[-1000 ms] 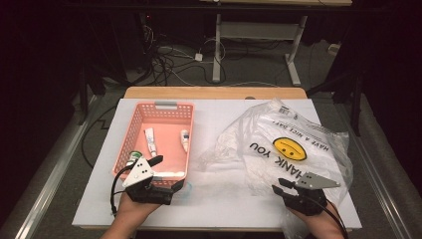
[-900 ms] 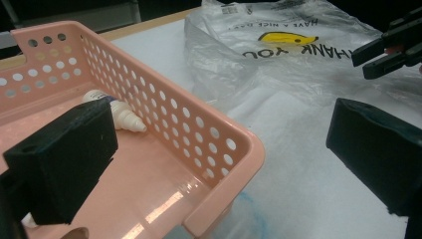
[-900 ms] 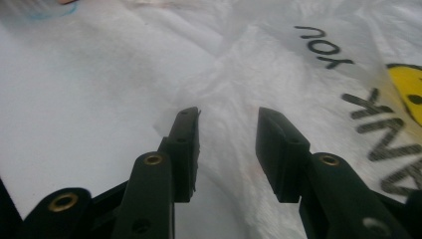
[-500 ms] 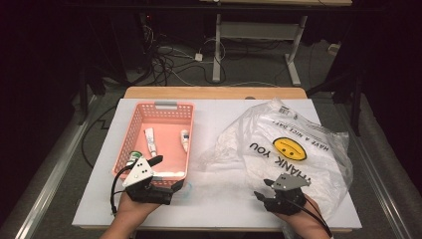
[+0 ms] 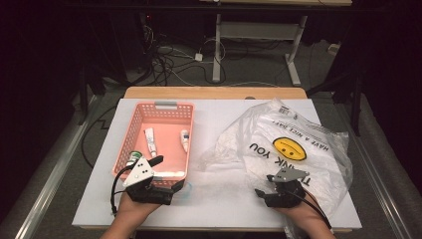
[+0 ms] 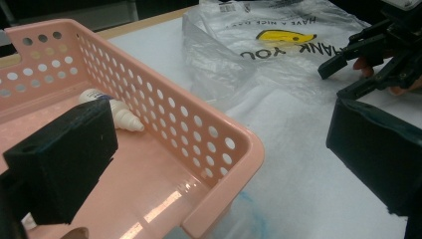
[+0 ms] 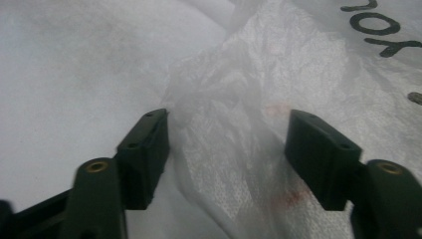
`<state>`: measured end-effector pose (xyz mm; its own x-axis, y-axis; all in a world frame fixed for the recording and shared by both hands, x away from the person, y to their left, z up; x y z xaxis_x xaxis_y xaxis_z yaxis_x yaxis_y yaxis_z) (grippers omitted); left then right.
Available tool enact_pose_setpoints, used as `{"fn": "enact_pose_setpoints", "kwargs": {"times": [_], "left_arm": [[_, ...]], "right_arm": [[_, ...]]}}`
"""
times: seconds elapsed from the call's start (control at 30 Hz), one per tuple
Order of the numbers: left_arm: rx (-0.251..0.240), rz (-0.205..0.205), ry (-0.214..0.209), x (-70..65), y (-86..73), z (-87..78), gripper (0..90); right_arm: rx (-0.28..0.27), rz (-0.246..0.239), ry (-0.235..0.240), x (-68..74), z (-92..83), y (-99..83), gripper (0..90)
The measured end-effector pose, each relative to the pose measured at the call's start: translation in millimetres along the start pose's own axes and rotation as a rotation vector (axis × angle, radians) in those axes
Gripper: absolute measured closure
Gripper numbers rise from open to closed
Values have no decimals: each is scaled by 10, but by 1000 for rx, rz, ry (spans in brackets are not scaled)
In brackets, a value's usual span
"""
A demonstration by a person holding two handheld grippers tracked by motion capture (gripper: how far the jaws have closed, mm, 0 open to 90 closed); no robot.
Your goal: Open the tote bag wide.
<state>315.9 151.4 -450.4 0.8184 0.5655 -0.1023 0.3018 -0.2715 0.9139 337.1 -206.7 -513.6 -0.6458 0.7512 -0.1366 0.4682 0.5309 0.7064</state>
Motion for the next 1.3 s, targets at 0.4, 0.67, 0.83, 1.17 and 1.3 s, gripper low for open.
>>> {"fn": "enact_pose_setpoints", "kwargs": {"times": [0.4,0.67,0.83,1.17,1.3], "left_arm": [[5,-5,-3,-3,-8,17,0],[2,-9,-4,0,-8,13,0],[3,-9,-5,-4,-9,13,0],[4,-9,-5,-3,-8,15,0],[-2,-11,0,-5,1,2,0]], "right_arm": [[-23,33,-9,-107,-25,-15,687],[-33,81,21,-163,-53,-41,785],[-45,98,25,-186,-85,-56,793],[-77,109,-9,-231,-131,-50,900],[-113,128,-20,-237,-162,-27,900]]}}
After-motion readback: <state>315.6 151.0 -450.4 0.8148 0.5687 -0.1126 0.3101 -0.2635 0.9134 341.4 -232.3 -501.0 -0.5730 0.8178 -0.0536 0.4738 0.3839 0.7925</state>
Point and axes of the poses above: each handheld gripper's, and its own axes: z roughly forward along the jaws, y roughly out of its top, x roughly to its left, the point moved 5 cm from there along z, roughly forward along the jaws, and after that the axes turned 8 degrees about -y, right-handed, at the moved point
